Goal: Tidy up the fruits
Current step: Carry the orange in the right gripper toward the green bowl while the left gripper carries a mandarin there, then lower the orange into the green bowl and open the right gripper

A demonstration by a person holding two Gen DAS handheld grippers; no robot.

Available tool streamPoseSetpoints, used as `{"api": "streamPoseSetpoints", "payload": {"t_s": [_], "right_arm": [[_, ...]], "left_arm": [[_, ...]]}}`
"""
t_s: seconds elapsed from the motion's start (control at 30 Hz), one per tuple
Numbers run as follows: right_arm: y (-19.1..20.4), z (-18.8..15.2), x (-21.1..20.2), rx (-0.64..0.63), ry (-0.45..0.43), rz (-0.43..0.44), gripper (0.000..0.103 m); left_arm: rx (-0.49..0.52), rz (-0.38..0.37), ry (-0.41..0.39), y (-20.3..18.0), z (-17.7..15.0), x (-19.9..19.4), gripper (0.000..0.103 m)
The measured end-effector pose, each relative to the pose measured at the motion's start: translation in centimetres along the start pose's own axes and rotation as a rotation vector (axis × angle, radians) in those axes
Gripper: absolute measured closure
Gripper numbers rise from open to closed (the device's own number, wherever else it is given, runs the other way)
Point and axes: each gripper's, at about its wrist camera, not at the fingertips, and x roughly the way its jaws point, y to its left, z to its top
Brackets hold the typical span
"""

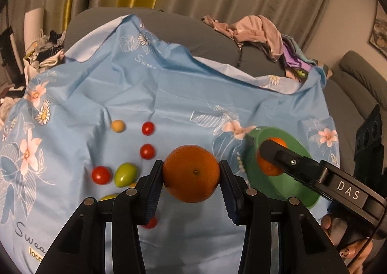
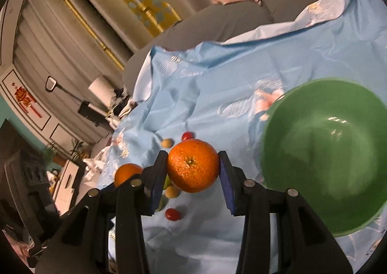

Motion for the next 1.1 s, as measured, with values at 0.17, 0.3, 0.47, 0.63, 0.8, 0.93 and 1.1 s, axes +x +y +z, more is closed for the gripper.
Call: {"api": "streamPoseSetpoints", "payload": {"t_s": [0.17,0.3,0.47,0.63,0.8,0.93,1.1], "right_arm": [[-1.8,0.6,-1.5,0.026,-0.048,-0.059,0.061],[-3.0,0.8,-3.2,0.031,-0.091,-0.116,0.061],[-5.1,1.1,-5.1,0.081,-0.140,-0.172,0.061],[-7.1,1.4,-6.0,0.127,-0.159,-0.204,0.061],[-8.8,1.6,-5.9,0.162,-0.142,-0.220,0.061],[-9.9,1.7,-5.4,0.181,-0.123,-0.235,0.061],[-11.1,1.6,-5.1,0.191,-0.107,-0.265,0.061]], "left_arm": [[0.000,-0.015,-0.004,-1.7,0.6,0.5,0.058],[0.006,-0.055,-0.003,-3.7,0.9,1.1,0.058],[0.035,-0.072,0.013,-6.2,0.7,2.5,0.058],[0.089,-0.080,0.057,-8.4,-0.1,4.1,0.058],[0.103,-0.111,0.079,-10.1,-0.3,5.4,0.058],[0.115,-0.123,0.108,-11.3,-0.4,6.9,0.058],[0.149,-0.113,0.129,-12.5,-0.8,8.5,0.058]]}}
